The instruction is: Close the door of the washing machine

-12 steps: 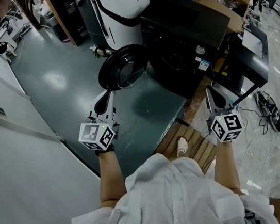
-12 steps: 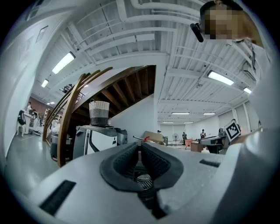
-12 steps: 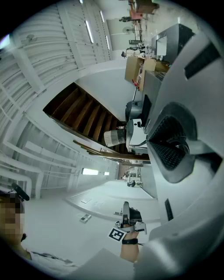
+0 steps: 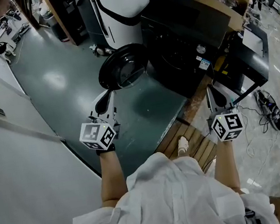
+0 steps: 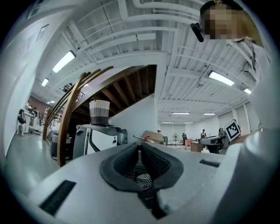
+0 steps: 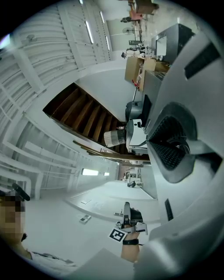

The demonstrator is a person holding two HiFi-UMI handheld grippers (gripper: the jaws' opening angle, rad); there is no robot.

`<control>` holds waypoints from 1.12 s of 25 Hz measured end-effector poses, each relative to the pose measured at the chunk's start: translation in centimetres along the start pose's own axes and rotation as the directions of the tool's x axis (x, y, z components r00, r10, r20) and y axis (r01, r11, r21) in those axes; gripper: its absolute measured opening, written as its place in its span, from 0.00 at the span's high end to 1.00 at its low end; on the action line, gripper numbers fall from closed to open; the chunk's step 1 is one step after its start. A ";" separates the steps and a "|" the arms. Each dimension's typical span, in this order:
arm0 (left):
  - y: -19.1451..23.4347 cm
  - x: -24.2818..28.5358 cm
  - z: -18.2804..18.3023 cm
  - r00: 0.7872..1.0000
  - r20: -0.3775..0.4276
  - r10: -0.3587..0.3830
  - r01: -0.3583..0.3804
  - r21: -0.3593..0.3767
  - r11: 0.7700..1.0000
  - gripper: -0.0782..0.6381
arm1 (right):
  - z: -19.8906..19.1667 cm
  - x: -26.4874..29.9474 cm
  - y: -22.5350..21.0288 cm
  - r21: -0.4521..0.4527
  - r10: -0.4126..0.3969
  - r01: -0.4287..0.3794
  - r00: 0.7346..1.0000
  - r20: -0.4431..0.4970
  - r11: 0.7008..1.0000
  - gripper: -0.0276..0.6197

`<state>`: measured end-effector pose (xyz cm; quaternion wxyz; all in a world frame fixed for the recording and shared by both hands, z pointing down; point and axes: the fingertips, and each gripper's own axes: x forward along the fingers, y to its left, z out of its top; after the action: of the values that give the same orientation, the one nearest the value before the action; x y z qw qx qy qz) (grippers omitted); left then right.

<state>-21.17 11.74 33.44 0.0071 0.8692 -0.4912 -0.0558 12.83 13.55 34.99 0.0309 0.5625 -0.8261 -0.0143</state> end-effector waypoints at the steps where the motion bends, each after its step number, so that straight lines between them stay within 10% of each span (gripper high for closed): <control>1: 0.1 0.0 0.0 1.000 0.001 0.000 0.000 -0.002 1.000 0.85 | 0.0 0.1 0.0 -0.001 0.000 0.000 1.000 -0.001 1.000 0.92; 28: 0.1 0.0 -0.6 1.000 -0.003 -0.016 0.016 -0.007 1.000 0.85 | 1.1 0.5 1.1 -0.035 0.029 -0.027 0.998 0.060 0.999 0.91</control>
<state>-21.19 11.61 34.06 0.0104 0.8731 -0.4841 -0.0565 11.54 13.43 33.93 0.0157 0.5495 -0.8341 -0.0453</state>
